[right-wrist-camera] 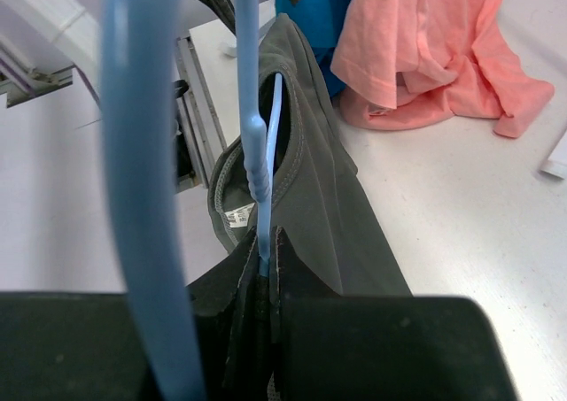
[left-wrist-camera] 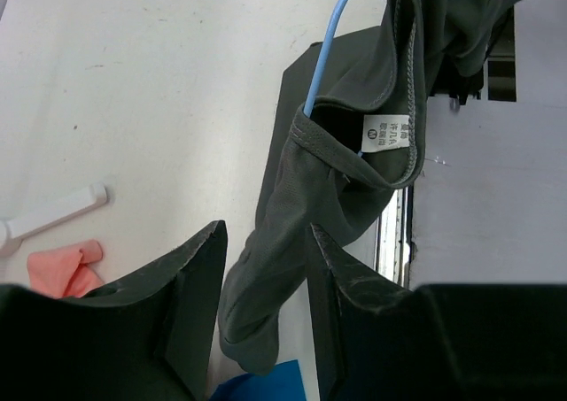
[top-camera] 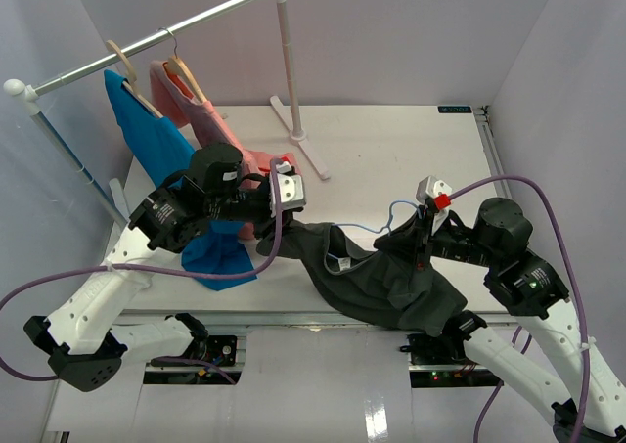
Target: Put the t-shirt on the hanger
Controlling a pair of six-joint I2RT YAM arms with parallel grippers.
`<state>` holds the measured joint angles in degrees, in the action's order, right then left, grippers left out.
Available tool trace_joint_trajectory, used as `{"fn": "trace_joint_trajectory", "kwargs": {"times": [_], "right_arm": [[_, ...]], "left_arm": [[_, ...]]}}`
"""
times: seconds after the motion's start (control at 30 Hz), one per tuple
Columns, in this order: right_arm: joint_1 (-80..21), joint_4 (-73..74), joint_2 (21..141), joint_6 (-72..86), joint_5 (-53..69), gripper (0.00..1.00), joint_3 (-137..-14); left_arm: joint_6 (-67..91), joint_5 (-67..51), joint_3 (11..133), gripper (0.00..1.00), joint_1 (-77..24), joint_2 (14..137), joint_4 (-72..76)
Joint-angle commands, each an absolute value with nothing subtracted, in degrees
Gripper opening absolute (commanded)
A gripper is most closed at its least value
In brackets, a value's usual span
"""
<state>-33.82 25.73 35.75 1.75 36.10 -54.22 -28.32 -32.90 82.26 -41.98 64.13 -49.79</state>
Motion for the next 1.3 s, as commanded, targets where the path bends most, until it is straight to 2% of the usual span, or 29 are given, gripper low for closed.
{"fn": "trace_joint_trajectory", "kwargs": {"times": [0.0, 0.23, 0.37, 0.5, 0.53, 0.87, 1.27], "right_arm": [[-33.84, 25.12, 35.56, 2.09, 40.60, 0.08, -57.37], [-33.84, 21.83, 36.17, 3.89, 43.70, 0.08, -56.62], [-33.93, 20.27, 37.36, 4.66, 44.40, 0.08, -56.33], [-33.90, 18.02, 37.74, 4.37, 44.86, 0.08, -55.15], [-33.85, 18.02, 37.98, 4.12, 44.77, 0.08, -55.05], [-33.85, 12.97, 40.37, 4.73, 47.52, 0.08, -51.41], [-33.95, 7.69, 42.85, 7.89, 48.67, 0.08, -52.12]], "left_arm": [[-34.66, -37.76, 82.87, 0.52, -41.99, 63.00, -52.48], [-37.44, -43.46, 78.03, 0.56, -42.43, 63.77, -51.69], [-37.86, -48.32, 76.56, 0.50, -42.63, 65.53, -50.80], [-36.33, -52.51, 77.86, 0.25, -42.91, 69.26, -50.94], [-36.37, -53.70, 78.41, 0.23, -42.96, 69.67, -51.04], [-27.19, -63.85, 78.49, 0.30, -43.06, 69.16, -41.65], [-16.37, -62.20, 74.58, 0.25, -43.05, 70.97, -39.23]]}}
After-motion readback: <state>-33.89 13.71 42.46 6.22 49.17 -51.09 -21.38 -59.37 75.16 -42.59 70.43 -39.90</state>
